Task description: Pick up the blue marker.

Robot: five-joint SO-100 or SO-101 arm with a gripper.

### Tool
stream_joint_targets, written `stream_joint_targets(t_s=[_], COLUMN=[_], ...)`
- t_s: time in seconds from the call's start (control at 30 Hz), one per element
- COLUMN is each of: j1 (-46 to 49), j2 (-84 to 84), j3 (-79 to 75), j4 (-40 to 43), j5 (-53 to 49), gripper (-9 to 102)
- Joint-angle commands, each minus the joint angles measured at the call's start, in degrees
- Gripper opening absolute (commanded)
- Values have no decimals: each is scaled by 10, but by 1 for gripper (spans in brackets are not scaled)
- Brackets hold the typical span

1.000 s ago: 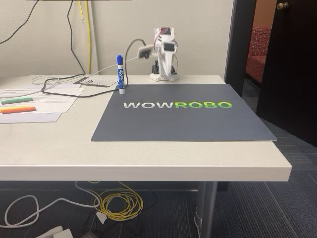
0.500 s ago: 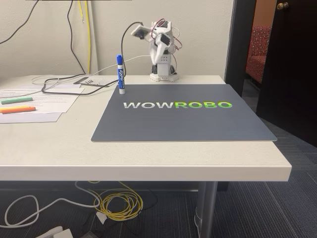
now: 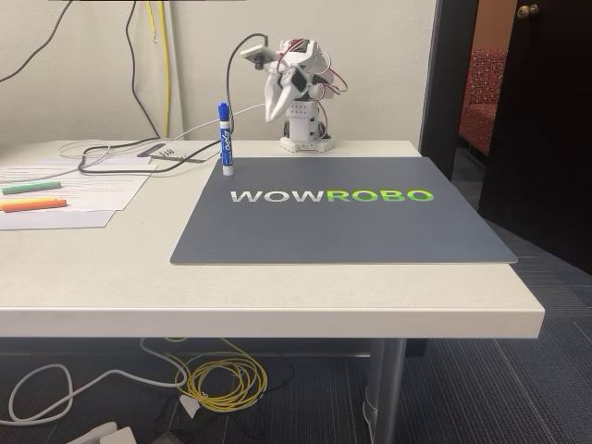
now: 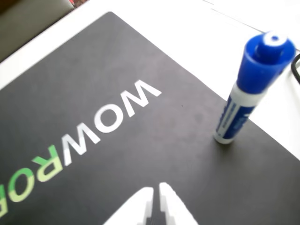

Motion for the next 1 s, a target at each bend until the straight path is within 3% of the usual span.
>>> stream_joint_targets(t_s=[0.0,0.27,0.6,0.8,0.97], j1=[18,32,23,24,53], j2=[34,34,34,34,34], j3=[-8,0,124,127,127], j4=[21,48,-120,-115,-119], j5=[-19,-61,-120,-133,-159], gripper=[0,0,0,0,16])
